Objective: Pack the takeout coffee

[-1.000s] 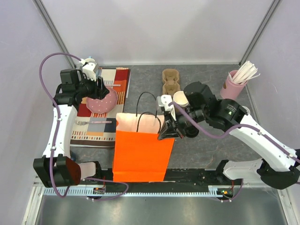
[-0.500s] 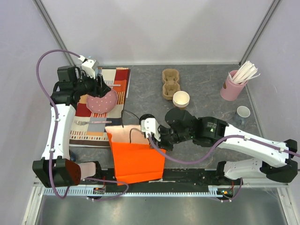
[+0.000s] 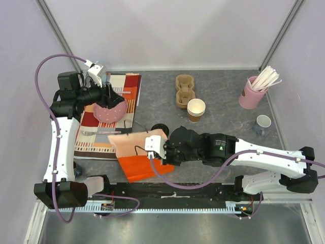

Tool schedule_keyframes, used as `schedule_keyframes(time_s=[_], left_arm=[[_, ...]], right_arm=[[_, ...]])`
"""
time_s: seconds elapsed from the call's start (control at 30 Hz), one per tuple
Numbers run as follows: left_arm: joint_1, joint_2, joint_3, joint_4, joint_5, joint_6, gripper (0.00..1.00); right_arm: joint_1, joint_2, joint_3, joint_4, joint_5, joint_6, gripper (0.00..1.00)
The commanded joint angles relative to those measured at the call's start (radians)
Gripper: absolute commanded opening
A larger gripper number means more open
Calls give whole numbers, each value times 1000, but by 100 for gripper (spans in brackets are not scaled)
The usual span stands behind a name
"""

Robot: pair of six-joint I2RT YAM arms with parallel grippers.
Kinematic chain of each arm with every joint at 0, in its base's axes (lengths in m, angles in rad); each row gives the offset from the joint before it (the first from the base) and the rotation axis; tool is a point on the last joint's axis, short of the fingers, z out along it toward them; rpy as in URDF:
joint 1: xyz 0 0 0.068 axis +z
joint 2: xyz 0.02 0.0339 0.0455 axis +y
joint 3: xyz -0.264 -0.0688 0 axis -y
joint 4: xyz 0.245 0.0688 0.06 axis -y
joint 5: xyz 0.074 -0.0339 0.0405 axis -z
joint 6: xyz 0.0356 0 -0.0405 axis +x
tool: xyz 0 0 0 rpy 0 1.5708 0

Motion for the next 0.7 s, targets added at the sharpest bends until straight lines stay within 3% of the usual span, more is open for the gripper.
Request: schedule_keyframes(time_s=[0.0,0.33,0.37,0.47,0.67], left_arm=[[-3,-29,49,-90,110,49,61],[-3,-45,38,-199,98,168,61],[-3,-46,37,-199,97,171,61],[-4,-49,33,-198,94,175,61],[-3,-45,33,-196,83,178,61]], right_arm=[[26,16,-10,75,104,-15,0],[35,50,-4,75,38,-9,1],[35,55,-1,73,38,-2,18],[34,56,8,72,12,3,47],[34,21,81,70,-34,20,67]])
